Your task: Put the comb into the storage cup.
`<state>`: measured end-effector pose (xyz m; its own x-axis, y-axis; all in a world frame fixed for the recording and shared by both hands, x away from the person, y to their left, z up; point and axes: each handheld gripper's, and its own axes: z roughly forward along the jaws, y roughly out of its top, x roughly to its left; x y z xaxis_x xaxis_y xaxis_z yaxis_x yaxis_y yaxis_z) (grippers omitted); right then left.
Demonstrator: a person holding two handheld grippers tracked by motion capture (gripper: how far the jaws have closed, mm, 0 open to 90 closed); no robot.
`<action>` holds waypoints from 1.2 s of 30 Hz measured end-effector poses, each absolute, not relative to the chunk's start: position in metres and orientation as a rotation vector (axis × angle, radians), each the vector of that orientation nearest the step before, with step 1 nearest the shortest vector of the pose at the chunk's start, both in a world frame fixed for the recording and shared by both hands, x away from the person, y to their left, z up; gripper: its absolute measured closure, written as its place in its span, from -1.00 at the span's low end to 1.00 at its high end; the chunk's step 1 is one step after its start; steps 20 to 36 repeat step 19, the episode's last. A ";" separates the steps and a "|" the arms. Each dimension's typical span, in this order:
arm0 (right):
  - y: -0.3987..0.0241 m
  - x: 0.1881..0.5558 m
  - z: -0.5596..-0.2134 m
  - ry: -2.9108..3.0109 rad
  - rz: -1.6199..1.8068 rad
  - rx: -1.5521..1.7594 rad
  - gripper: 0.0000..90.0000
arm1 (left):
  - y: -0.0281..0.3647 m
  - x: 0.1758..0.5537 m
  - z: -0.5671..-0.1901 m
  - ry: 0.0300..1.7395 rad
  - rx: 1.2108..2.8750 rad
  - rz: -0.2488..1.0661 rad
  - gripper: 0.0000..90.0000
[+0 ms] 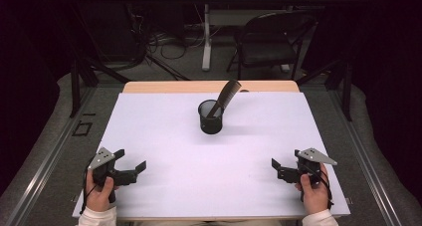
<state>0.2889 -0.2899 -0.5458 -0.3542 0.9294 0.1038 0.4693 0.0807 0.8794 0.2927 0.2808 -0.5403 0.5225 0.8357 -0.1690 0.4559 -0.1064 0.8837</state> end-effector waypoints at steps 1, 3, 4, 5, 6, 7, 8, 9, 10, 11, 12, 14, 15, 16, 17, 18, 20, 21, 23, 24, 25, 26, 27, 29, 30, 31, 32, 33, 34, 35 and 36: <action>-0.290 0.289 -0.546 1.869 1.223 1.378 -0.91 | 0.281 0.293 -0.541 1.090 1.742 0.463 -0.99; -0.289 0.289 -0.546 1.871 1.222 1.376 -0.91 | 0.280 0.293 -0.541 1.091 1.745 0.463 -0.99; -0.289 0.289 -0.546 1.871 1.222 1.373 -0.91 | 0.280 0.293 -0.541 1.092 1.746 0.463 -0.99; -0.289 0.289 -0.546 1.872 1.223 1.375 -0.91 | 0.279 0.293 -0.541 1.090 1.748 0.462 -0.99; -0.289 0.289 -0.546 1.872 1.220 1.375 -0.91 | 0.279 0.293 -0.541 1.089 1.751 0.462 -0.99; -0.289 0.289 -0.546 1.873 1.221 1.375 -0.91 | 0.279 0.293 -0.541 1.085 1.755 0.460 -0.99; -0.289 0.289 -0.546 1.872 1.223 1.375 -0.91 | 0.279 0.293 -0.542 1.084 1.757 0.459 -0.99; -0.289 0.289 -0.546 1.874 1.222 1.371 -0.91 | 0.279 0.293 -0.542 1.085 1.758 0.459 -0.99; -0.289 0.289 -0.547 1.875 1.225 1.371 -0.91 | 0.278 0.294 -0.542 1.085 1.758 0.458 -0.99; -0.288 0.290 -0.547 1.866 1.232 1.366 -0.91 | 0.278 0.294 -0.542 1.087 1.758 0.459 -0.99; -0.288 0.289 -0.547 1.877 1.226 1.373 -0.91 | 0.278 0.294 -0.542 1.085 1.758 0.457 -0.99; -0.288 0.290 -0.547 1.880 1.224 1.370 -0.91 | 0.278 0.294 -0.542 1.083 1.758 0.460 -0.99; -0.288 0.290 -0.548 1.880 1.224 1.370 -0.91 | 0.278 0.294 -0.542 1.081 1.756 0.461 -0.99; -0.288 0.290 -0.548 1.880 1.225 1.369 -0.91 | 0.278 0.293 -0.541 1.079 1.756 0.463 -0.99; -0.288 0.290 -0.547 1.878 1.227 1.370 -0.91 | 0.278 0.293 -0.541 1.078 1.755 0.466 -0.99; -0.288 0.290 -0.547 1.877 1.231 1.372 -0.91 | 0.278 0.293 -0.541 1.076 1.754 0.466 -0.99; -0.288 0.290 -0.547 1.876 1.230 1.372 -0.91 | 0.277 0.293 -0.541 1.074 1.752 0.465 -0.99; -0.288 0.290 -0.547 1.876 1.230 1.372 -0.91 | 0.277 0.293 -0.541 1.074 1.752 0.465 -0.99; -0.288 0.290 -0.547 1.876 1.230 1.372 -0.91 | 0.277 0.293 -0.541 1.074 1.752 0.465 -0.99; -0.288 0.290 -0.547 1.876 1.230 1.372 -0.91 | 0.277 0.293 -0.541 1.074 1.752 0.465 -0.99; -0.288 0.290 -0.547 1.876 1.230 1.372 -0.91 | 0.277 0.293 -0.541 1.074 1.752 0.465 -0.99; -0.288 0.290 -0.547 1.876 1.230 1.372 -0.91 | 0.277 0.293 -0.541 1.074 1.752 0.465 -0.99; -0.288 0.290 -0.547 1.876 1.230 1.372 -0.91 | 0.277 0.293 -0.541 1.074 1.752 0.465 -0.99; -0.288 0.290 -0.547 1.876 1.230 1.372 -0.91 | 0.277 0.293 -0.541 1.074 1.752 0.465 -0.99; -0.288 0.290 -0.547 1.876 1.230 1.372 -0.91 | 0.277 0.293 -0.541 1.074 1.752 0.465 -0.99; -0.288 0.290 -0.547 1.876 1.230 1.372 -0.91 | 0.277 0.293 -0.541 1.074 1.752 0.465 -0.99; -0.288 0.290 -0.547 1.876 1.230 1.372 -0.91 | 0.277 0.293 -0.541 1.074 1.752 0.465 -0.99; -0.288 0.290 -0.547 1.876 1.230 1.372 -0.91 | 0.277 0.293 -0.541 1.074 1.752 0.465 -0.99; -0.288 0.290 -0.547 1.876 1.230 1.372 -0.91 | 0.277 0.293 -0.541 1.074 1.752 0.465 -0.99; -0.288 0.290 -0.547 1.876 1.230 1.372 -0.91 | 0.277 0.293 -0.541 1.074 1.752 0.465 -0.99; -0.288 0.290 -0.547 1.876 1.230 1.372 -0.91 | 0.277 0.293 -0.541 1.074 1.752 0.465 -0.99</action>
